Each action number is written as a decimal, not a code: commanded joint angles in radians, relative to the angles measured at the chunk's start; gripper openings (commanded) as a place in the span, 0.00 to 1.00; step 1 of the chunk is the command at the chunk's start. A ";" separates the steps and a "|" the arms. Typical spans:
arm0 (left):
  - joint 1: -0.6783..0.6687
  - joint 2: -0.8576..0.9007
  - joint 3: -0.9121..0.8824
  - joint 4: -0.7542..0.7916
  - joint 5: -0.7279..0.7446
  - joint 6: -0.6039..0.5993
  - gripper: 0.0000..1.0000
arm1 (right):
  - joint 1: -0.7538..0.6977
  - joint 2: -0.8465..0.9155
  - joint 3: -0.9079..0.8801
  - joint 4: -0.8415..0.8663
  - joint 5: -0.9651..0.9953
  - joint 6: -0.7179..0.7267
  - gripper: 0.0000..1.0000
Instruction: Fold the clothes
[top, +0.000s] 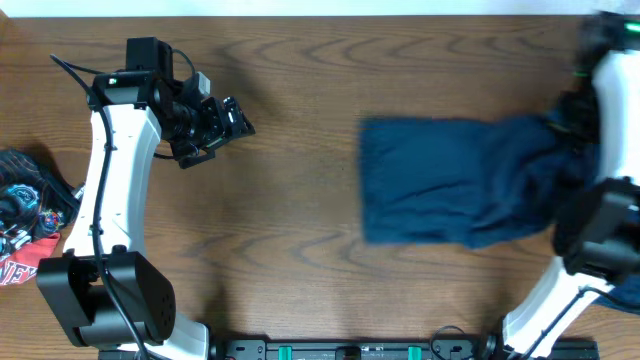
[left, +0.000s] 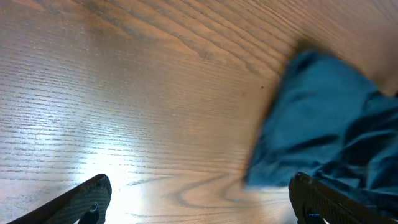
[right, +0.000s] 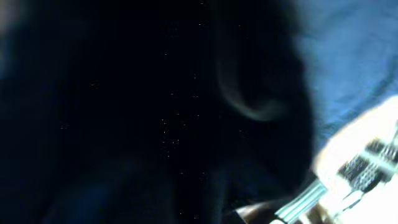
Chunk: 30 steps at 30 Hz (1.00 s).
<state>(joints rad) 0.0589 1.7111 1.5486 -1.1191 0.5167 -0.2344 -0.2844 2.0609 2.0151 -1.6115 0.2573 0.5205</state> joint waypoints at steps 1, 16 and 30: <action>0.008 0.002 -0.007 -0.006 -0.005 0.017 0.93 | -0.088 -0.013 0.026 -0.012 -0.037 -0.105 0.01; 0.008 0.002 -0.007 -0.031 -0.005 0.017 0.93 | 0.205 -0.014 0.068 -0.027 -0.084 -0.097 0.01; 0.008 0.002 -0.007 -0.032 -0.005 0.018 0.93 | 0.476 0.021 0.072 0.020 -0.143 0.070 0.01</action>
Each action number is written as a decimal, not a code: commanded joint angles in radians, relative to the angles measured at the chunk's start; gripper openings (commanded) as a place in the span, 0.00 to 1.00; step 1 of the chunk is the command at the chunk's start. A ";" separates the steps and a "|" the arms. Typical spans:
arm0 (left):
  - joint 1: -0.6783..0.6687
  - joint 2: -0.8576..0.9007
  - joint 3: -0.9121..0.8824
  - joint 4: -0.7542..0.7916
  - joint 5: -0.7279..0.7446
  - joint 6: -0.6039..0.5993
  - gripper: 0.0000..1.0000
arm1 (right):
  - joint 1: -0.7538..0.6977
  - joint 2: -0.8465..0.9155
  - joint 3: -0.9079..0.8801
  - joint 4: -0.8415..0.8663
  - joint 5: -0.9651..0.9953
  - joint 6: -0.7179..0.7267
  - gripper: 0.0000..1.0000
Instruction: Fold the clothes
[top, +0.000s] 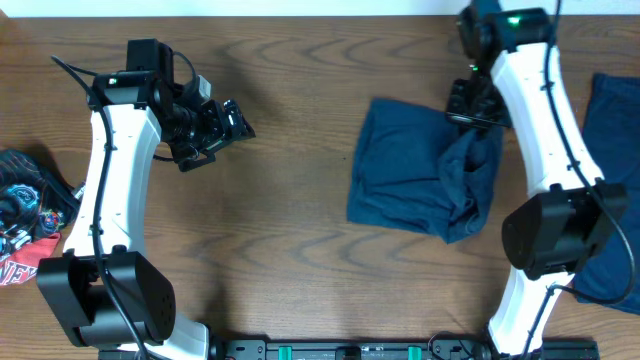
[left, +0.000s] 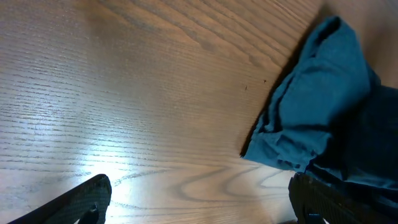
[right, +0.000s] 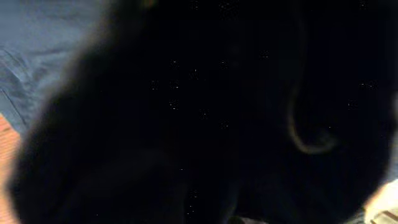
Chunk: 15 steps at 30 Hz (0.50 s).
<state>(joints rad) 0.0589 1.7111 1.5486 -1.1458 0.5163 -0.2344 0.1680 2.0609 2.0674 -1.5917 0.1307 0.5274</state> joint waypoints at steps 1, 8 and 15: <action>0.008 0.002 -0.007 -0.005 -0.004 0.018 0.93 | 0.028 0.032 0.020 0.002 -0.021 0.066 0.01; 0.008 0.002 -0.007 -0.005 -0.004 0.018 0.93 | 0.078 0.155 0.020 0.049 -0.126 0.076 0.01; 0.008 0.002 -0.007 -0.004 -0.005 0.018 0.93 | 0.203 0.165 0.034 0.160 -0.195 0.076 0.90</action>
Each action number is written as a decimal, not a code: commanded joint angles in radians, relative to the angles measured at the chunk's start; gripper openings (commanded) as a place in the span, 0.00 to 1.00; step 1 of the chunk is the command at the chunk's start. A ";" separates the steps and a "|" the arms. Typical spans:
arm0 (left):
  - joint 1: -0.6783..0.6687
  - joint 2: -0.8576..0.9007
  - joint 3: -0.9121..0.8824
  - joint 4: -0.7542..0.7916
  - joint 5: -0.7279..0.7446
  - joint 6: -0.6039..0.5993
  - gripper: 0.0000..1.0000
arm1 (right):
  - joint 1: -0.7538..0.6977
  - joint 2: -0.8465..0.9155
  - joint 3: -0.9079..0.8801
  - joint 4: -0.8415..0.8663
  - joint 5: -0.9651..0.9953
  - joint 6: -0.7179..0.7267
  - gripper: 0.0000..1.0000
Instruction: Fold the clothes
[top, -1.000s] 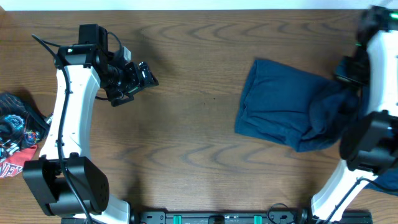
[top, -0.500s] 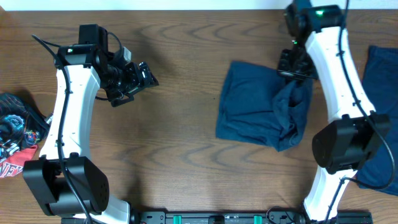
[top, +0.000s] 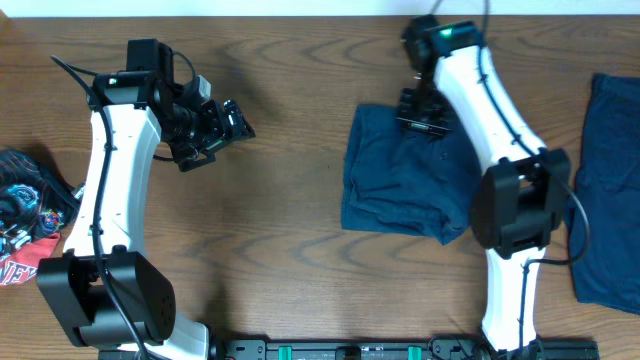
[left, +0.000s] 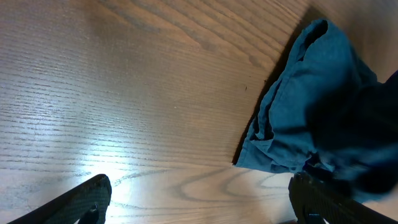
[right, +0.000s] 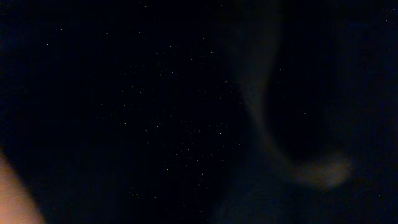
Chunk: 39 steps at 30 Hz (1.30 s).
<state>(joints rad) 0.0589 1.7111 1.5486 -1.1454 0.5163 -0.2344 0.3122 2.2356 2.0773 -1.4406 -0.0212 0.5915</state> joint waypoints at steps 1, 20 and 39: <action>0.008 0.002 -0.007 -0.004 -0.005 0.018 0.93 | 0.082 -0.010 0.027 0.028 -0.047 0.005 0.93; -0.016 0.005 -0.035 0.018 0.062 0.066 0.93 | 0.071 -0.012 0.265 -0.019 0.004 -0.087 0.54; -0.512 0.279 -0.085 0.472 0.315 0.044 0.93 | -0.183 -0.031 0.380 -0.258 -0.014 -0.223 0.55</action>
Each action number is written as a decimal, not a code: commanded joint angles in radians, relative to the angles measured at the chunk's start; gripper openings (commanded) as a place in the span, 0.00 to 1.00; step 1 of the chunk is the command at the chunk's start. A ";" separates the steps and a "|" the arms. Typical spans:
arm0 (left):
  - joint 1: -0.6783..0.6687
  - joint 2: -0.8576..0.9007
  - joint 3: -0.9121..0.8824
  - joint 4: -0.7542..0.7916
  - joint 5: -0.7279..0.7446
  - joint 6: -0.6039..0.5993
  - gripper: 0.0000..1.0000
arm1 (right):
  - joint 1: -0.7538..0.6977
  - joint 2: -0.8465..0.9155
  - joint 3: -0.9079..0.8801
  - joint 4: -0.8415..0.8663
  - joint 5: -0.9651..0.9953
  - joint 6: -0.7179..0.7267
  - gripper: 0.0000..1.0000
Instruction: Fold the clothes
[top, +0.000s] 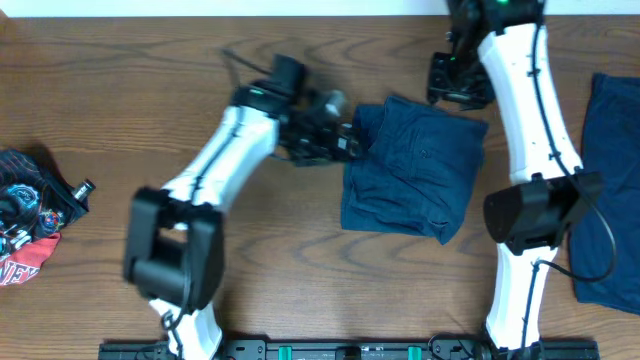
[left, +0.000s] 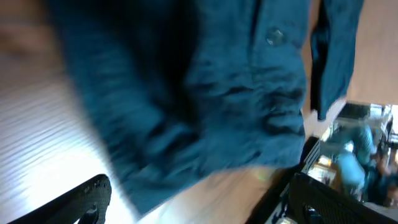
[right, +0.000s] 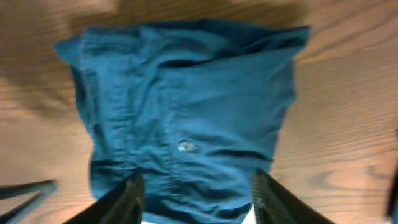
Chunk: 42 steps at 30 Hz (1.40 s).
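Note:
A dark blue garment (top: 415, 170) lies folded in a rough square on the wooden table, right of centre. My left gripper (top: 347, 140) is at its left edge, jaws open. The left wrist view is blurred, with blue cloth (left: 205, 81) filling it above the spread fingers (left: 87, 199). My right gripper (top: 458, 82) hangs open above the garment's far right corner. In its wrist view the garment (right: 186, 112) lies below, nothing between the fingers (right: 132, 199).
A second blue garment (top: 610, 190) lies at the table's right edge. A heap of patterned and red clothes (top: 30, 220) sits at the left edge. Bare wood (top: 280, 260) stretches between the heap and the folded garment.
My left arm has gone from the table's left side to the garment's left edge. My right gripper, then down on the cloth with its camera dark, is now open and clear above the far right corner.
The garment first lay stretched to the right, my right gripper buried in its right end. Then that end was bunched over toward the middle, then further left onto the garment. Now the garment lies folded, the right gripper off it and the left gripper at its edge.

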<state>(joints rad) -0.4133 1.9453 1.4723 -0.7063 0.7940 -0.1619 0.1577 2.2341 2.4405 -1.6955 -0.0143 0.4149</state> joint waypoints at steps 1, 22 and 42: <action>-0.055 0.064 -0.009 0.058 0.041 -0.039 0.93 | -0.037 -0.034 0.017 -0.003 -0.021 -0.052 0.55; -0.097 0.129 0.006 0.325 0.053 -0.218 0.06 | -0.068 -0.097 0.017 -0.003 -0.020 -0.109 0.46; -0.097 -0.083 0.004 0.095 -0.357 -0.231 0.06 | -0.068 -0.097 0.017 0.010 -0.019 -0.109 0.44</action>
<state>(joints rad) -0.5125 1.8519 1.4673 -0.5957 0.5304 -0.3702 0.0967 2.1586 2.4405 -1.6852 -0.0303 0.3206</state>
